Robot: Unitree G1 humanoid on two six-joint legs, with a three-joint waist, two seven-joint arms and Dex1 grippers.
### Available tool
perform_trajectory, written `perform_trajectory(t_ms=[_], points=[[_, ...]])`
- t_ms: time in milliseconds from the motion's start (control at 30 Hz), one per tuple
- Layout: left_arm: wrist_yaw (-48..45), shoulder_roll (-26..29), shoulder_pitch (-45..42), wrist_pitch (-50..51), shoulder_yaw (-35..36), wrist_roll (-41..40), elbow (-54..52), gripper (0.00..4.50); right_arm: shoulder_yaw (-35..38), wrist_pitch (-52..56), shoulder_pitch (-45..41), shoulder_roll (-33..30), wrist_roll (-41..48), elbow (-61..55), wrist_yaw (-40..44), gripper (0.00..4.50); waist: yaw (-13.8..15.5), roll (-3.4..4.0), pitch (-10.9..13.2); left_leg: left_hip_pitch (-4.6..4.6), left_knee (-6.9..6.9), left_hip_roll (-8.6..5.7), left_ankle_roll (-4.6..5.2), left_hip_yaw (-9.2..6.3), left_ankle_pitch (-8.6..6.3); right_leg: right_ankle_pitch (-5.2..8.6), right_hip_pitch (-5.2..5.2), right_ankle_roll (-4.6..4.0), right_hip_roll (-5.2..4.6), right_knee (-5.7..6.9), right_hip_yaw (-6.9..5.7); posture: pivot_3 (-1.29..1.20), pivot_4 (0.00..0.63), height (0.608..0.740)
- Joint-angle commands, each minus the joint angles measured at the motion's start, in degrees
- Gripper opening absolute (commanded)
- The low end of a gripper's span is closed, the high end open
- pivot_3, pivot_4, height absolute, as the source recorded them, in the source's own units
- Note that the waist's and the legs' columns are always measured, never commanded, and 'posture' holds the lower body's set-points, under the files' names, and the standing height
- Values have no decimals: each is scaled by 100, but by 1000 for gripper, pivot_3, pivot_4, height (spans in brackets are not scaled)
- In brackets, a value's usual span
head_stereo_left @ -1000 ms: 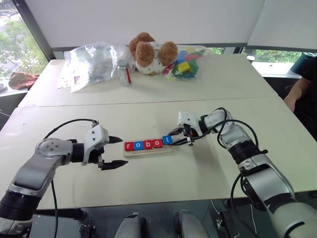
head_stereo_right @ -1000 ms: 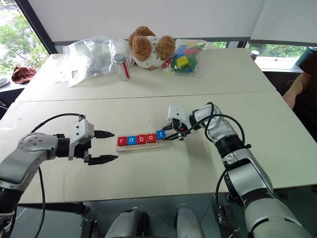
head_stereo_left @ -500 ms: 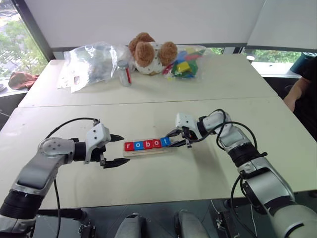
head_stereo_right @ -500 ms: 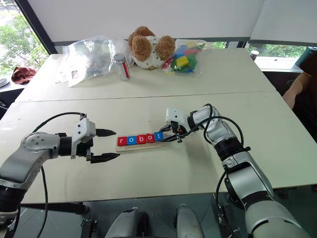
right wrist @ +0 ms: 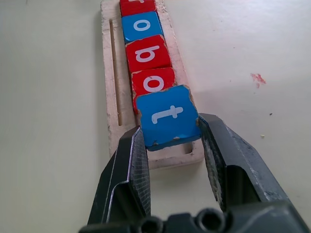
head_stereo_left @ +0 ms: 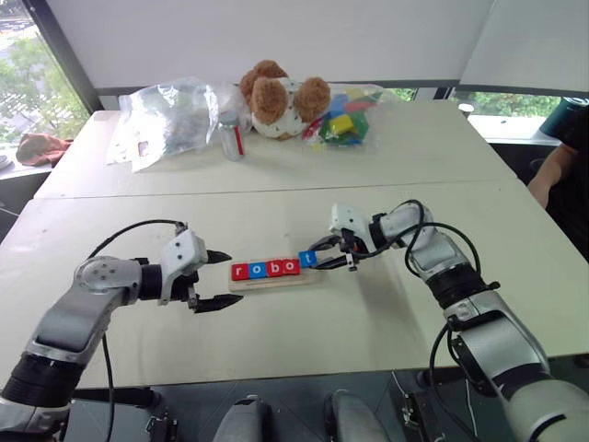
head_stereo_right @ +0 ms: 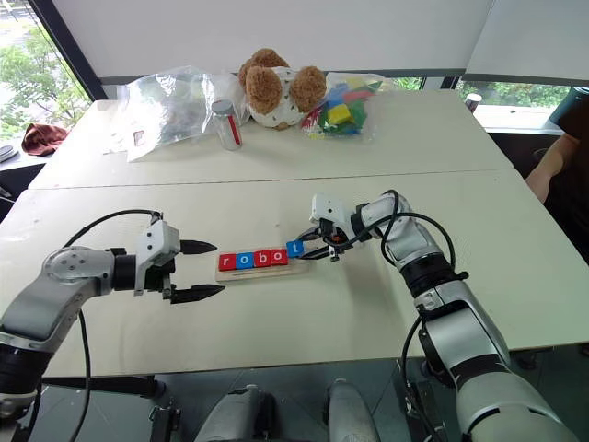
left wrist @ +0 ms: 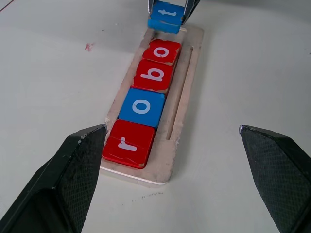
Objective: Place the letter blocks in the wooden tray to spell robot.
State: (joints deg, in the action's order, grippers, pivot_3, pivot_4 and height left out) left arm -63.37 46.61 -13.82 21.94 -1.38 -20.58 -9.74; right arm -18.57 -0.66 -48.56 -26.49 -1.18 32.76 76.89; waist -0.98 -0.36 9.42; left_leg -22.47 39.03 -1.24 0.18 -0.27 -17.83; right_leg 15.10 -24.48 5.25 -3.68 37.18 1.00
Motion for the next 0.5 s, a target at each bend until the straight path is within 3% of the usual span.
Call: perform_trajectory(t_ms=[33, 500], points=[[-4, -12, -90, -102, 23, 19, -59, 4500, 71, -126, 57, -122, 3, -182, -9, 1104, 3, 0, 0, 0, 0, 0, 0, 0, 0, 0, 0, 0, 0, 0, 0, 0, 150, 740], [-7, -23, -98, -60, 42, 24, -94, 4500, -85, -225, 109, 99, -118, -154, -155, 1104, -5, 0, 0, 0, 0, 0, 0, 0, 0, 0, 0, 0, 0, 0, 0, 0, 150, 740]])
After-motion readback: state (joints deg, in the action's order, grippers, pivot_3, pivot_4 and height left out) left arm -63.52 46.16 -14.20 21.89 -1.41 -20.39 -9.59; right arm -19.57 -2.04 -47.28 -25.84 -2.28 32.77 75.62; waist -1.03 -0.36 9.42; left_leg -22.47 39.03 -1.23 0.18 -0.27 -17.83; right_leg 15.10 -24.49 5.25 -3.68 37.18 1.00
